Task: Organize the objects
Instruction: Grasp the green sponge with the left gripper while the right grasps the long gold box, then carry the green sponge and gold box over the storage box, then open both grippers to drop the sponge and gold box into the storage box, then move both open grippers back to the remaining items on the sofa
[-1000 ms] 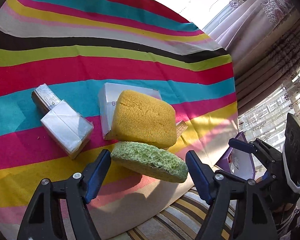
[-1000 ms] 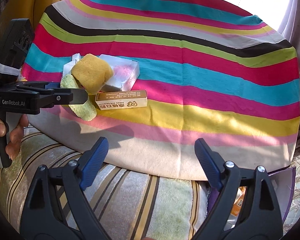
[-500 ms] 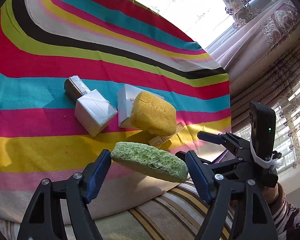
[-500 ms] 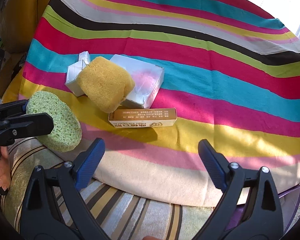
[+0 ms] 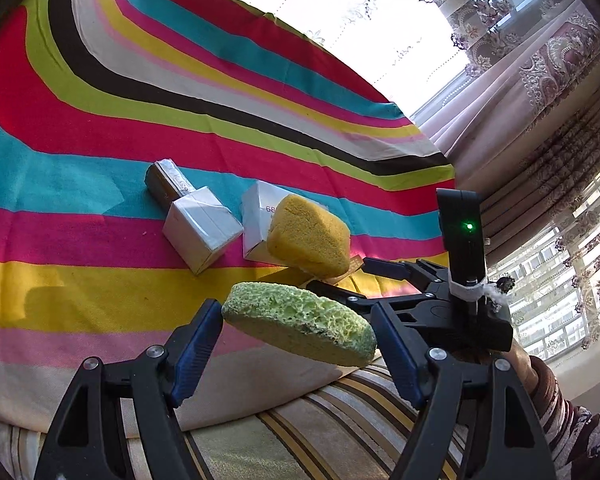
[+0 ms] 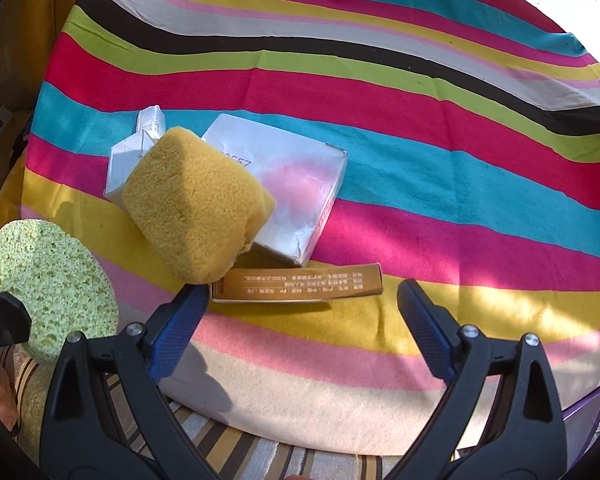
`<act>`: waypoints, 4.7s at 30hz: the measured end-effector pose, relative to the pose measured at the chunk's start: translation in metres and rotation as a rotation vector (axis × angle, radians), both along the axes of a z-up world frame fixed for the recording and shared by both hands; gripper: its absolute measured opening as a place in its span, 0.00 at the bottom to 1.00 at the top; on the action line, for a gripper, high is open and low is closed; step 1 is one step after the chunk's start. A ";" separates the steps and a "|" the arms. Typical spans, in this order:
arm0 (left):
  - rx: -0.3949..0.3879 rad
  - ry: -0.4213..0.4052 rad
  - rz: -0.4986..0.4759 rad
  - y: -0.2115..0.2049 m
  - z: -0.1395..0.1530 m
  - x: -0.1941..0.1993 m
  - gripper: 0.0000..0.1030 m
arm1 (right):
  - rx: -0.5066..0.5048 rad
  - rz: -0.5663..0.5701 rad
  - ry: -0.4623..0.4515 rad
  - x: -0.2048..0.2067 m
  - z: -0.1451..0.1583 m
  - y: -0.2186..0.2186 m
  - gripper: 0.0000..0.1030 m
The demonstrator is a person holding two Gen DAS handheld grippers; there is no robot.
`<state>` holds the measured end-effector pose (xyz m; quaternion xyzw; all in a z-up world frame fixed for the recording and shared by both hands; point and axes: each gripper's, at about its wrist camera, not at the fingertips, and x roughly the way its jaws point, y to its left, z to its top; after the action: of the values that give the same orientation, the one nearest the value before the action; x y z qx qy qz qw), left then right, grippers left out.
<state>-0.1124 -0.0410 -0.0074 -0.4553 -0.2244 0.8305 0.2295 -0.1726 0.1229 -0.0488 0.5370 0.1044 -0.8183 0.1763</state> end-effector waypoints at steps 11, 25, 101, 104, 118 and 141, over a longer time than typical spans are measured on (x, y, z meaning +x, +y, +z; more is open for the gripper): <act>0.004 0.017 0.004 0.015 0.008 0.012 0.74 | 0.022 -0.017 0.037 0.012 0.007 0.007 0.82; -0.005 0.051 -0.018 0.038 0.026 0.036 0.74 | 0.037 -0.098 0.145 0.061 0.047 0.047 0.81; -0.101 0.080 -0.448 0.271 0.052 0.081 0.82 | 0.118 -0.557 0.267 0.171 0.089 0.277 0.87; -0.098 0.073 -0.399 0.251 0.051 0.075 0.82 | 0.105 -0.526 0.259 0.168 0.089 0.265 0.88; -0.140 0.041 -0.101 0.112 0.043 0.045 0.82 | 0.072 -0.355 0.243 0.149 0.091 0.190 0.89; -0.444 -0.003 -0.030 0.005 0.012 -0.024 0.82 | -0.073 -0.168 0.059 0.093 0.066 0.022 0.91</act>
<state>-0.1363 -0.0362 0.0045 -0.4990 -0.0298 0.8554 0.1355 -0.0797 0.1446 0.0173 0.5127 0.0342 -0.8490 0.1235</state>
